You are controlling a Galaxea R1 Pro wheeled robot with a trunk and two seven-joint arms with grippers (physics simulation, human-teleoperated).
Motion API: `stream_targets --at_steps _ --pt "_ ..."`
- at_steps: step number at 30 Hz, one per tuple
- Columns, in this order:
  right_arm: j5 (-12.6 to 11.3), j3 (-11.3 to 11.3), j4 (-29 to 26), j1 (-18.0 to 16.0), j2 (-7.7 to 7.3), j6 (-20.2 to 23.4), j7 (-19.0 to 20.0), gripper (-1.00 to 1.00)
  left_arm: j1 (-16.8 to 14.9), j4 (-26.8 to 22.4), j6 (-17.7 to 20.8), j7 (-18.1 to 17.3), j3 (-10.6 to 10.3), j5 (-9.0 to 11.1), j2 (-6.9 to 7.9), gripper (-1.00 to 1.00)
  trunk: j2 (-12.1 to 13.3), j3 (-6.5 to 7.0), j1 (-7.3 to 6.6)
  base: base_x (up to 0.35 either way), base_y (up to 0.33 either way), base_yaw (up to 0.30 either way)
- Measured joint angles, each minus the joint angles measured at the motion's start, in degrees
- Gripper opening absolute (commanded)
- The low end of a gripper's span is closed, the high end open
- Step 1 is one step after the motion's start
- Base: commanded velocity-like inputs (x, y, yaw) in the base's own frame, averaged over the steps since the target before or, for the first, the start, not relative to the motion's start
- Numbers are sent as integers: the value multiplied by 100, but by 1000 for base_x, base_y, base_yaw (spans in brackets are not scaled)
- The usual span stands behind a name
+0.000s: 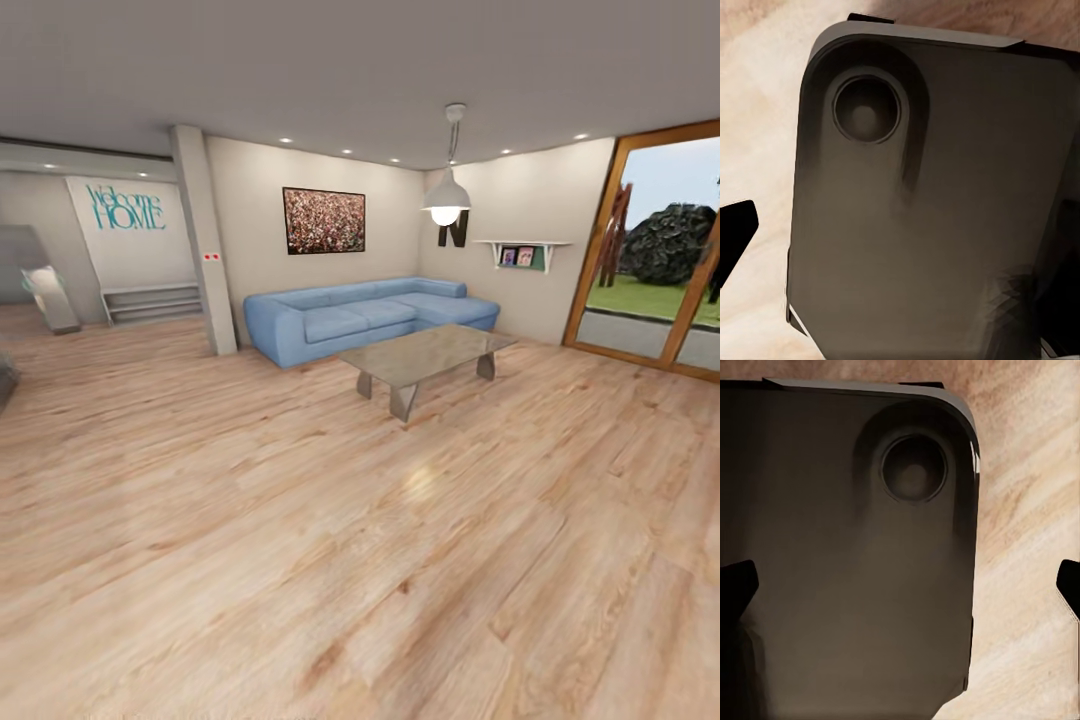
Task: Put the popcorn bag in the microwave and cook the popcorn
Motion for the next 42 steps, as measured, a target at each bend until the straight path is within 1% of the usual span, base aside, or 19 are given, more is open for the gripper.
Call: stream_targets --at_steps 42 --pt "0 -6 0 0 0 -6 0 100 0 0 0 0 0 0 0 100 0 0 0 0 0 270"
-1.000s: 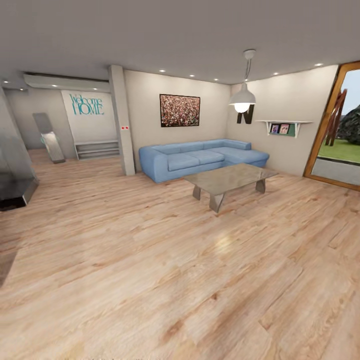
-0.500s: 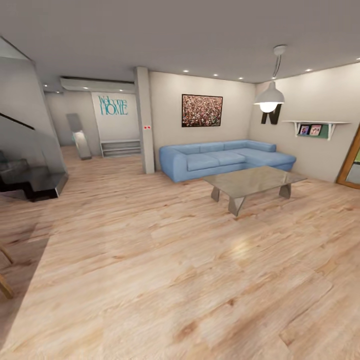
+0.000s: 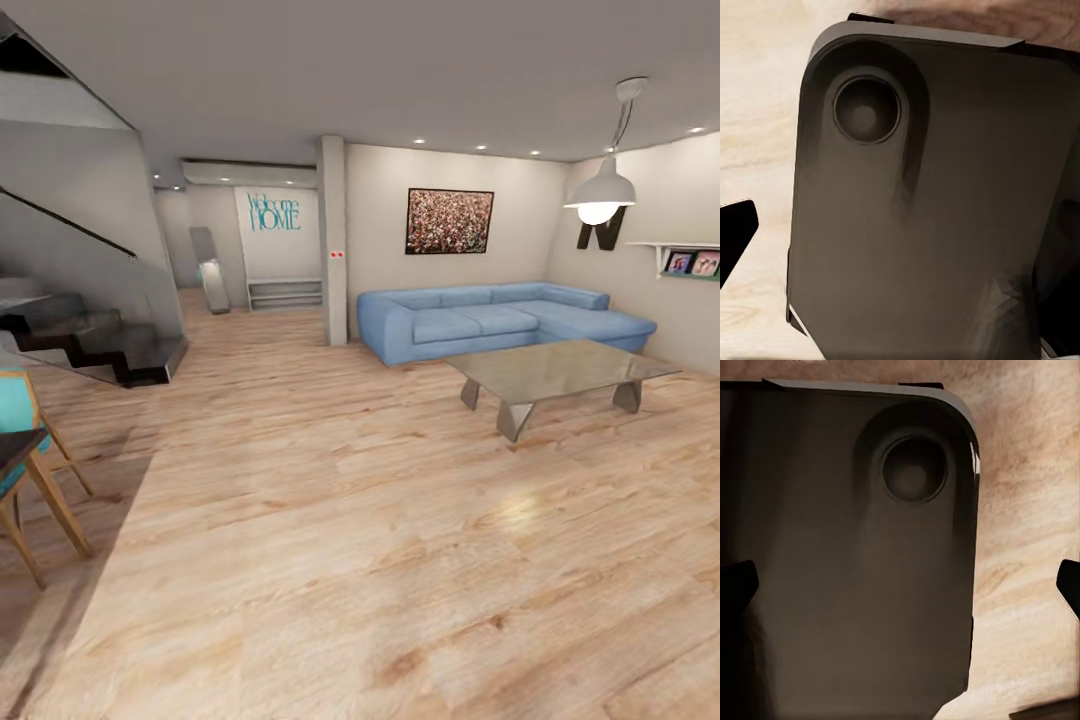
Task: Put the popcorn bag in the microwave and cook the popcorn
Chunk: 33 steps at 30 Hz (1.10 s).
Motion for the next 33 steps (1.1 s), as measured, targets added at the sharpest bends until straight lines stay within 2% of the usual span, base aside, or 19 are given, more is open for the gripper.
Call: stream_targets --at_steps 33 --pt "0 0 0 0 0 -1 0 100 0 0 0 -1 0 0 -9 100 0 0 0 0 0 270"
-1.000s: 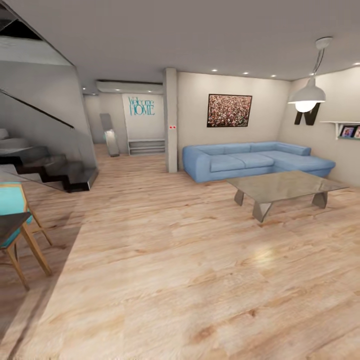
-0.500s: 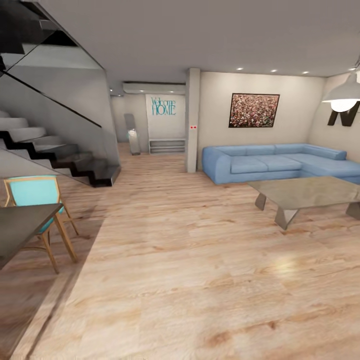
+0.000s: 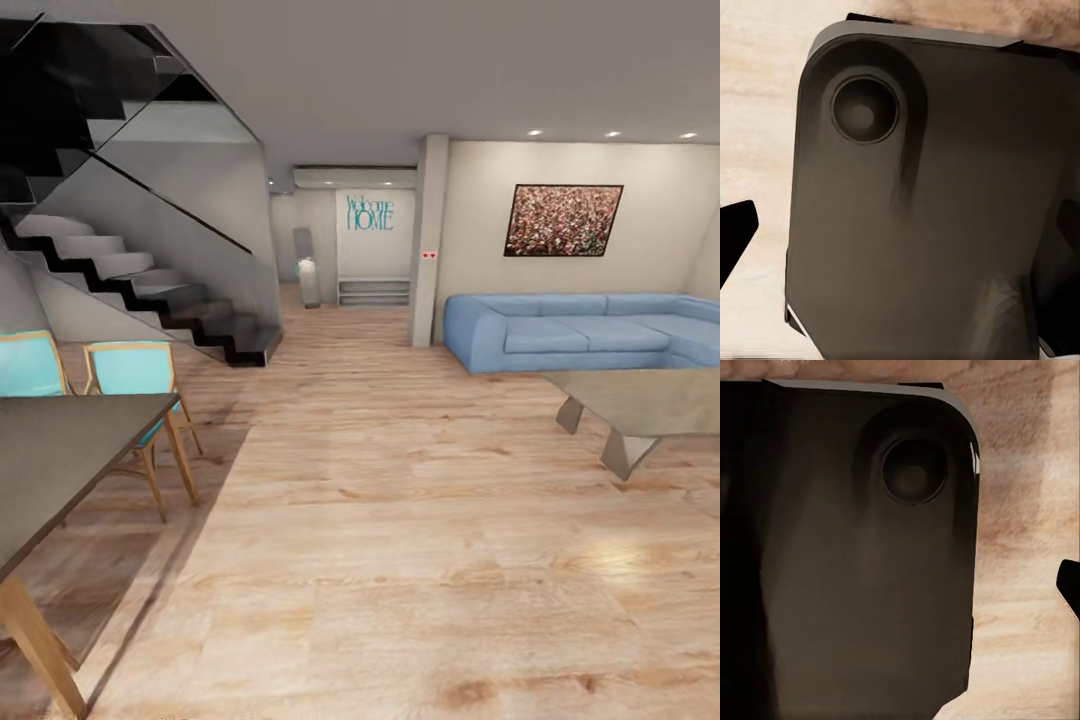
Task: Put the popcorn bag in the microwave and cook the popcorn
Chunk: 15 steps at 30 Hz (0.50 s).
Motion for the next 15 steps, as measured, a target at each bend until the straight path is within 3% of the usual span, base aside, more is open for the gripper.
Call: stream_targets --at_steps 15 --pt "0 -2 0 0 0 0 0 100 0 0 0 0 0 0 0 100 0 0 0 0 0 270"
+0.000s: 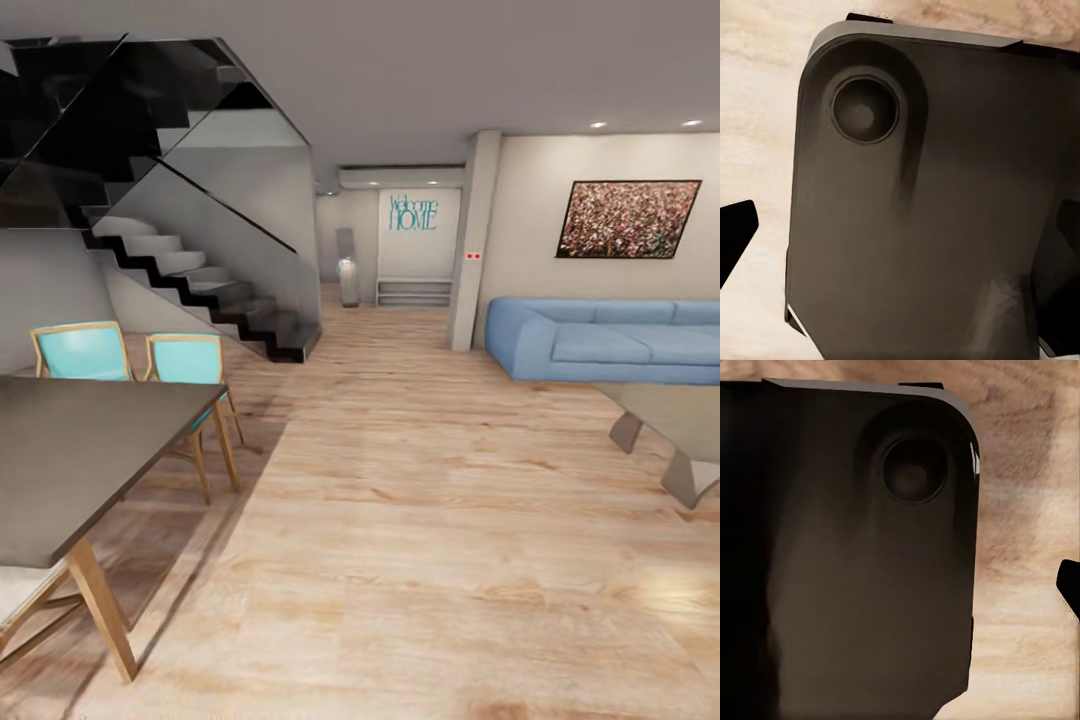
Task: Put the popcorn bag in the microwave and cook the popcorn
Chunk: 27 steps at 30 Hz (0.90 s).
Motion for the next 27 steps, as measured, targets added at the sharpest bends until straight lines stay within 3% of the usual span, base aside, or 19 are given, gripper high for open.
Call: stream_targets --at_steps 27 --pt "0 0 0 0 0 0 0 100 0 0 0 0 0 0 8 100 0 0 0 0 0 270"
